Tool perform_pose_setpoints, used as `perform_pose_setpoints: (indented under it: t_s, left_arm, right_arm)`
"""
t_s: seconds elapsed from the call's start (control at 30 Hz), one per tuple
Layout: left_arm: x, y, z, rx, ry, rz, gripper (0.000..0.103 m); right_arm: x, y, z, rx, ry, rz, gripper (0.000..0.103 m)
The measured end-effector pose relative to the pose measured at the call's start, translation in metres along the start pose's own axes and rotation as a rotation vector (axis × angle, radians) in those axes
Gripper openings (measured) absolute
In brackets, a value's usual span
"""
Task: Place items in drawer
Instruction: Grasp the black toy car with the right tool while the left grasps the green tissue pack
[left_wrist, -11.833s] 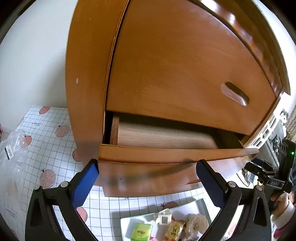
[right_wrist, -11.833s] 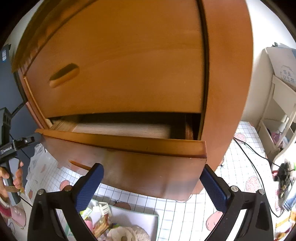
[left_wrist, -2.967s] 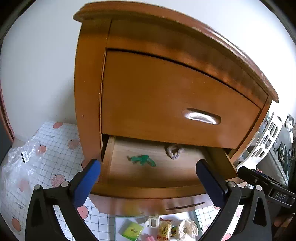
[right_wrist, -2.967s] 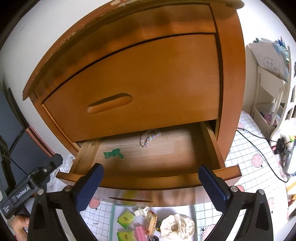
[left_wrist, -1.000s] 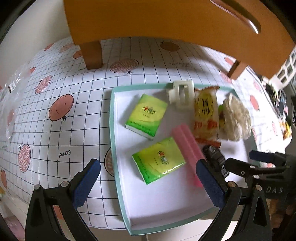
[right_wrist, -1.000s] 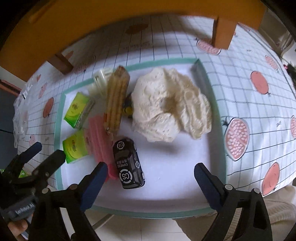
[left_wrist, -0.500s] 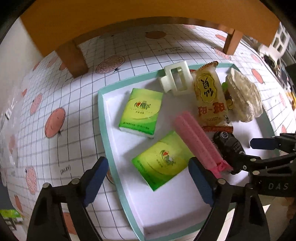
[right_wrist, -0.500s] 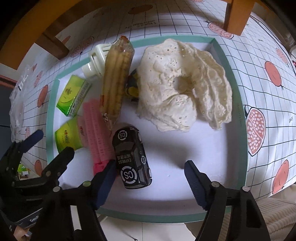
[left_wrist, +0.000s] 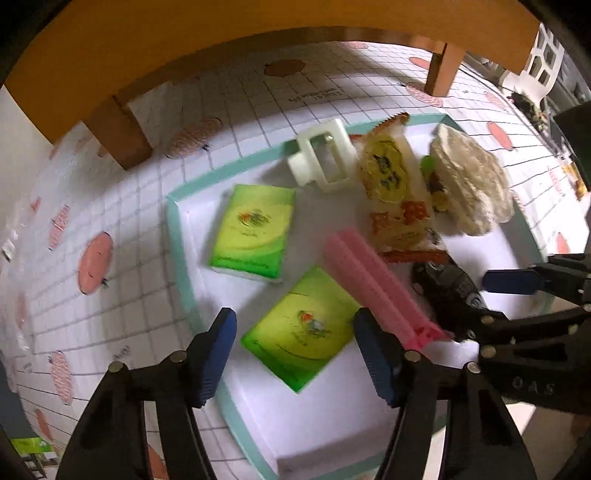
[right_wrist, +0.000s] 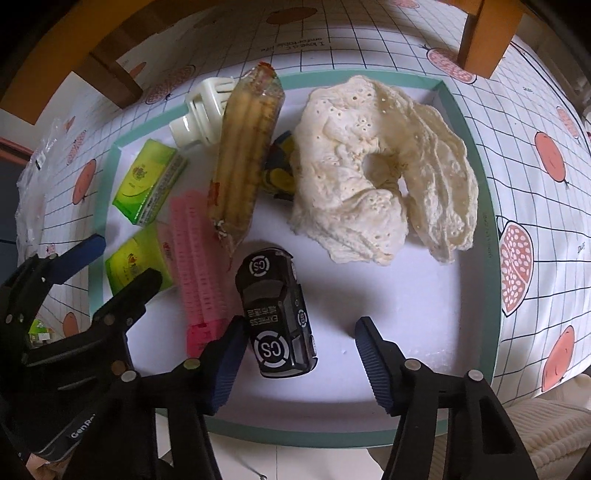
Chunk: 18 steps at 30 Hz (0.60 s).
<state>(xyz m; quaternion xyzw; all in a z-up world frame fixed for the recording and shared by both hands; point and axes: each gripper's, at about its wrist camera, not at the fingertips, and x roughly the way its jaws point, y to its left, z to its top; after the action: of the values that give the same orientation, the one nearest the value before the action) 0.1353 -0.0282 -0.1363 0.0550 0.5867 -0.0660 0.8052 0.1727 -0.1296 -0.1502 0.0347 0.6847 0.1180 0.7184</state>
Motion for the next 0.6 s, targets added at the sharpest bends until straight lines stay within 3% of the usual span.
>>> perform_pose_setpoints:
  t_s: [0.13,0.17,0.3,0.6]
  left_arm:
    - [0.012,-0.007,-0.008,0.019,0.045,0.017,0.062]
    - [0.016,-0.007,-0.01,0.012,0.06,0.012,0.058]
    - [0.019,-0.003,-0.007,-0.04,0.067,-0.012,0.057]
    - [0.02,-0.004,-0.003,-0.057,0.052,-0.008,0.055]
  right_arm:
    - [-0.002,-0.003,-0.002,0.03,-0.007,0.022,0.055]
    - [-0.003,-0.004,-0.002,0.037,-0.008,0.025,0.054]
    - [-0.003,-0.003,-0.002,0.05,-0.008,0.023,0.053]
    - [0.007,0.031,-0.008,-0.049,0.005,-0.094,0.05]
